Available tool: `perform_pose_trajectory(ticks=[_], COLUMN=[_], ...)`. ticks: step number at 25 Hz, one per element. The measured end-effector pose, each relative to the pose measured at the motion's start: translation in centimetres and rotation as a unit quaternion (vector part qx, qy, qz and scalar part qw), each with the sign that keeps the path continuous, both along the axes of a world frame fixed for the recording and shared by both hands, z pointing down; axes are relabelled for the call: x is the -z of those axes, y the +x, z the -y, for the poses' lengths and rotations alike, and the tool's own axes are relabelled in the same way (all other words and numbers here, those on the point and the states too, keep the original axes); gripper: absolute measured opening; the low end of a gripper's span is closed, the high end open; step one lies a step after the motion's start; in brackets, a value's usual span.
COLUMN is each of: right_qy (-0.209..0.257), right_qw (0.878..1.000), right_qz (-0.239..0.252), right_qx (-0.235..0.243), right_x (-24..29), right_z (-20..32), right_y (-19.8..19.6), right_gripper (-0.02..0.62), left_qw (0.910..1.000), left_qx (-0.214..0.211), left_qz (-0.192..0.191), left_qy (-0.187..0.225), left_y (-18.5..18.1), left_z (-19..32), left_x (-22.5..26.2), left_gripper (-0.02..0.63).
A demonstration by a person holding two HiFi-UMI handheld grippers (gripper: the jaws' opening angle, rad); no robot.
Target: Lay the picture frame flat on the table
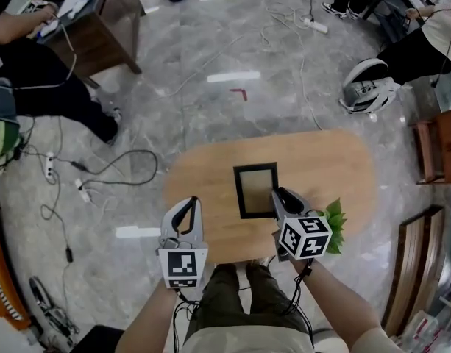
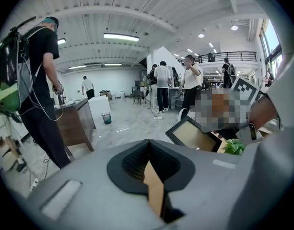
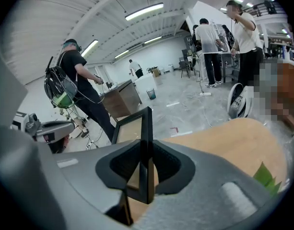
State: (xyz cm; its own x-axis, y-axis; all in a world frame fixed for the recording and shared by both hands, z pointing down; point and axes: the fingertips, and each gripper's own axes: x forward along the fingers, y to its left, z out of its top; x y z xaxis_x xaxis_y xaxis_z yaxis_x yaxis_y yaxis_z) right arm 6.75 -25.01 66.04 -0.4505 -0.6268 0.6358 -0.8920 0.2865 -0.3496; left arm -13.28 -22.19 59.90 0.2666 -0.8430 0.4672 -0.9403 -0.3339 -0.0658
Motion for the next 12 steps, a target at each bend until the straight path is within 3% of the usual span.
perform_pose_trajectory(ticks=[12], right_qy=[-0.080], right_qw=[0.996], right_qz=[-0.026], right_qx=[-0.002], right_x=[-12.7], right_z=[0.0], right_y=[-0.5], right_gripper=[0.081], left_qw=[0.9978], left_qx=[-0.018], left_qz=[-0.003], left_qy=[-0.064], left_y=[0.8], left_z=[0.0], left_x=[-10.4], left_gripper=[0.020])
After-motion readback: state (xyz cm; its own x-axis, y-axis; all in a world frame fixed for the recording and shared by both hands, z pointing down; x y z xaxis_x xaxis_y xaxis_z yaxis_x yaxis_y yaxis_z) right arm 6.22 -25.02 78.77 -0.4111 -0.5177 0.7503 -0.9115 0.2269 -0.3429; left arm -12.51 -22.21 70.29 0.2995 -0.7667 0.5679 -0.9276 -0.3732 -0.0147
